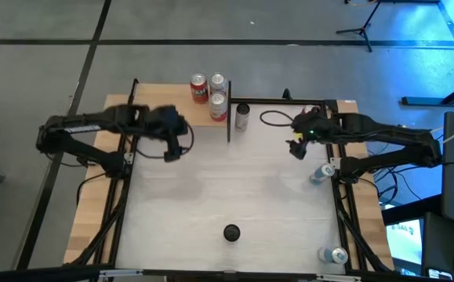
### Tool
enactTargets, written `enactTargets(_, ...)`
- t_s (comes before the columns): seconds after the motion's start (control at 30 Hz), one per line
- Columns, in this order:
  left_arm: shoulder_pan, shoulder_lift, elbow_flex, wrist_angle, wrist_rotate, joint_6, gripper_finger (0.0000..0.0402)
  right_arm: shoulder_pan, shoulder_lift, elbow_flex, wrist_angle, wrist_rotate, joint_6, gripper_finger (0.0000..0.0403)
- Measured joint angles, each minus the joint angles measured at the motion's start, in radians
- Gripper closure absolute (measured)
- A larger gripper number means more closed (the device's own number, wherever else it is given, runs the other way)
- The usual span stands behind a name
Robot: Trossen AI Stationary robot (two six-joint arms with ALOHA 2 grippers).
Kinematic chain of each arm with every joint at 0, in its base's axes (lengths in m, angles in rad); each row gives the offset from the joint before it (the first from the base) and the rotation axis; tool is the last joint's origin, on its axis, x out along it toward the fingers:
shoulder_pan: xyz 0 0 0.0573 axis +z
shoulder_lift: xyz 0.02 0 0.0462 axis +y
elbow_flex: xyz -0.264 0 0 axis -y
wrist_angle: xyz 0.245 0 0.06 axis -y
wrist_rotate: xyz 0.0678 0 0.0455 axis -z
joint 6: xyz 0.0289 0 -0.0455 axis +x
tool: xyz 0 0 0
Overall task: Place canned beverage on shelf
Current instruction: Put the red soda can on the shelf aligned with the other red soda can
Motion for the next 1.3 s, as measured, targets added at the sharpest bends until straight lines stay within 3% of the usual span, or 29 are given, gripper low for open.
enactTargets(0.2, -0.112, -0.022, -0.199, 0.140, -0.025, -0.125, 0.0023, -0.078, 0.021, 0.032, -0.076, 0.110, 0.045, 0.0024)
enactTargets(0.57, -0.189, -0.014, -0.380, 0.374, -0.026, -0.148, 0.0023, -0.467, 0.157, 0.033, -0.084, 0.106, 0.001, 0.0024)
enactTargets(0.73, -0.189, -0.014, -0.394, 0.405, -0.027, -0.148, 0.0023, -0.604, 0.232, 0.033, -0.046, 0.008, -0.021, 0.0024)
enactTargets(1.07, -0.189, -0.014, -0.394, 0.408, -0.028, -0.151, 0.0023, -0.762, 0.349, 0.033, 0.009, -0.060, -0.066, 0.0024)
enactTargets(1.3, -0.189, -0.014, -0.394, 0.408, -0.029, -0.149, 0.0023, -0.825, 0.402, 0.033, 0.026, -0.180, -0.099, 0.0024)
